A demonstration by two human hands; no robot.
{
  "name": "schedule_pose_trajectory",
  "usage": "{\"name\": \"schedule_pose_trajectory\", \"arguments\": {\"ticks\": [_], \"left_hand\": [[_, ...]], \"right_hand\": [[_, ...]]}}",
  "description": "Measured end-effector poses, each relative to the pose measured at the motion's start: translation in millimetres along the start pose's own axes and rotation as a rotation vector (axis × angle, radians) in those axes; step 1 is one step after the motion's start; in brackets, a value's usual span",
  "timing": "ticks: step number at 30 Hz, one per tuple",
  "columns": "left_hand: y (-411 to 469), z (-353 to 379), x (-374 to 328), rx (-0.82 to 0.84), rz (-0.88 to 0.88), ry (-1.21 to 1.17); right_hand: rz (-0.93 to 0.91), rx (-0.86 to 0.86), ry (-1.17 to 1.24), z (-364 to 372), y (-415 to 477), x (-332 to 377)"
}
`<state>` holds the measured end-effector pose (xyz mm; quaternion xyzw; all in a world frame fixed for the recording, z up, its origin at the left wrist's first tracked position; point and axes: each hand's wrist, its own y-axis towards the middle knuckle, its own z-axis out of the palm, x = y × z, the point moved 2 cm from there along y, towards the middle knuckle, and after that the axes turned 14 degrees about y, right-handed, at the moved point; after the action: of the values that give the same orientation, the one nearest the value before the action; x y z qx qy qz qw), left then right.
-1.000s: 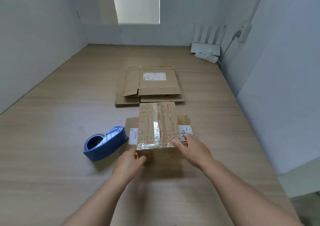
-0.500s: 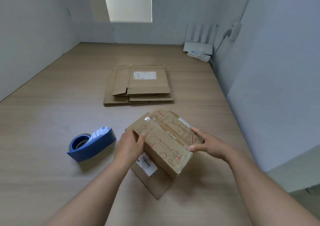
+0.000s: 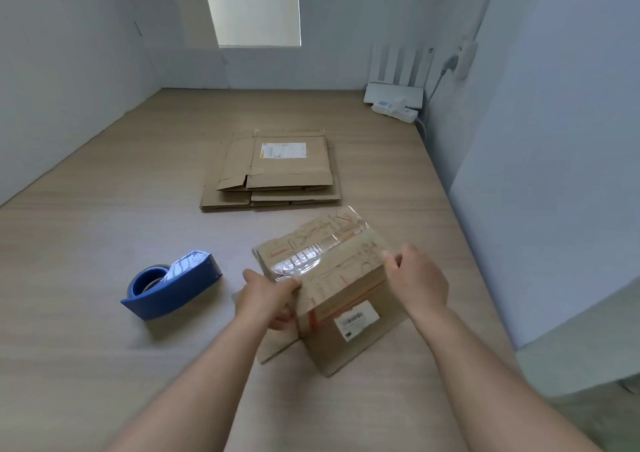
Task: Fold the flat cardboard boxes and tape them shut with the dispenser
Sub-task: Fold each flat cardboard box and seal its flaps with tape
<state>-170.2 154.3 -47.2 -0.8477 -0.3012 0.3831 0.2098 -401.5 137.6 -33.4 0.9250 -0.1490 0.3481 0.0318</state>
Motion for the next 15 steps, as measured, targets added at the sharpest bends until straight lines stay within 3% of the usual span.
{"name": "schedule_pose_trajectory", "arguments": {"ticks": [3, 6, 8, 11, 15], "left_hand": [[-1.9, 18.9, 5.8, 0.059, 0.018, -0.048], [5.4, 9.0, 6.2, -0.131, 0.172, 0.283], [8.5, -1.4, 4.0, -0.159, 0.294, 0.414], [11.0, -8.9, 9.7, -0.073, 0.356, 0.488], [8.9, -10.7, 21.7, -0.03, 0.372, 0.361]], "right_hand": [[0.038, 0.189, -0.074, 20.3, -12.3, -2.1], [0.082, 0.244, 0.033, 38.0, -19.3, 1.9], [0.123, 0.312, 0.148, 52.0, -21.1, 6.1], [0.149, 0.27, 0.245, 60.7, -14.8, 12.9], [0.077, 0.238, 0.506, 57.9, -7.3, 28.0]]}}
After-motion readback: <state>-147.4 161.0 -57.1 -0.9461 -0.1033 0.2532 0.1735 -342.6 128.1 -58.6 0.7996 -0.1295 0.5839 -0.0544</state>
